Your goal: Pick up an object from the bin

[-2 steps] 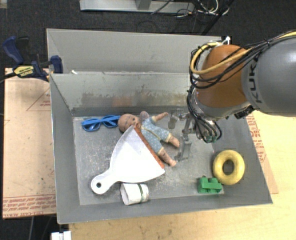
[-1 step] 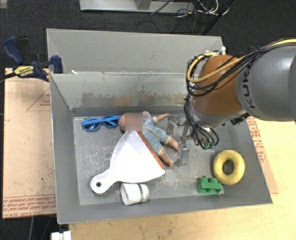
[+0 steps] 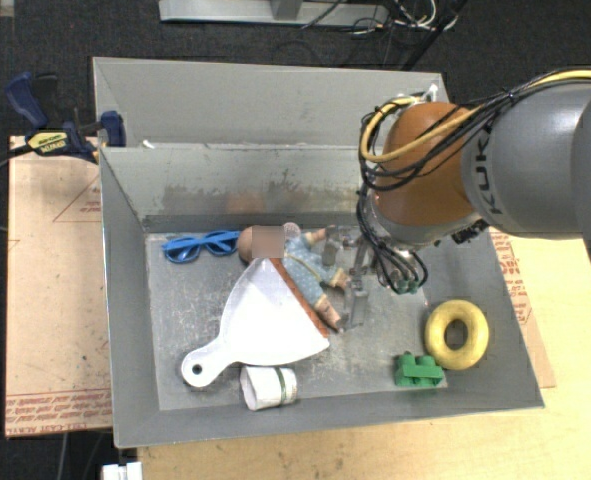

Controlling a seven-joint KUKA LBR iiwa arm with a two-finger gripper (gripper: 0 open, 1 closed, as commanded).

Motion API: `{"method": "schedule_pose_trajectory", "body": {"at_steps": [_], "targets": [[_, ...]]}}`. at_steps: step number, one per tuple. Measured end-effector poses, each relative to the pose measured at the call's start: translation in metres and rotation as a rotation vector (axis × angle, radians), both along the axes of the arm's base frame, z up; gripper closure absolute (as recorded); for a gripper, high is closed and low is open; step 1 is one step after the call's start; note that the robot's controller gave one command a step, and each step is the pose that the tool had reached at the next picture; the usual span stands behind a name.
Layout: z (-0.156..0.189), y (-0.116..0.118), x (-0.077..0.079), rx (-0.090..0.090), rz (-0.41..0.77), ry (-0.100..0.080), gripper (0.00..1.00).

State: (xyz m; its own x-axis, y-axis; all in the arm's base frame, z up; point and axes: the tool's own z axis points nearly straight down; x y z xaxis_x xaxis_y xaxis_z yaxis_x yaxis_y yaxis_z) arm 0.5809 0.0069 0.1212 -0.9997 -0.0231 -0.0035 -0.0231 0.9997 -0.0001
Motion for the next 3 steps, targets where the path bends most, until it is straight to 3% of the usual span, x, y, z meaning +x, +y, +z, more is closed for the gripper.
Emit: {"method": "schedule_pose_trajectory", "body": {"at_steps": [1,2,3], "targets": [[-0.013,0.013,-0.005,0.006,0.087,-0.004,0.0],[-0.038,-0.001,0.005,0.0,0.218,-0.005,0.0],[-0.051,0.001,0.011,0.004,0.115,-0.004,0.0]]}}
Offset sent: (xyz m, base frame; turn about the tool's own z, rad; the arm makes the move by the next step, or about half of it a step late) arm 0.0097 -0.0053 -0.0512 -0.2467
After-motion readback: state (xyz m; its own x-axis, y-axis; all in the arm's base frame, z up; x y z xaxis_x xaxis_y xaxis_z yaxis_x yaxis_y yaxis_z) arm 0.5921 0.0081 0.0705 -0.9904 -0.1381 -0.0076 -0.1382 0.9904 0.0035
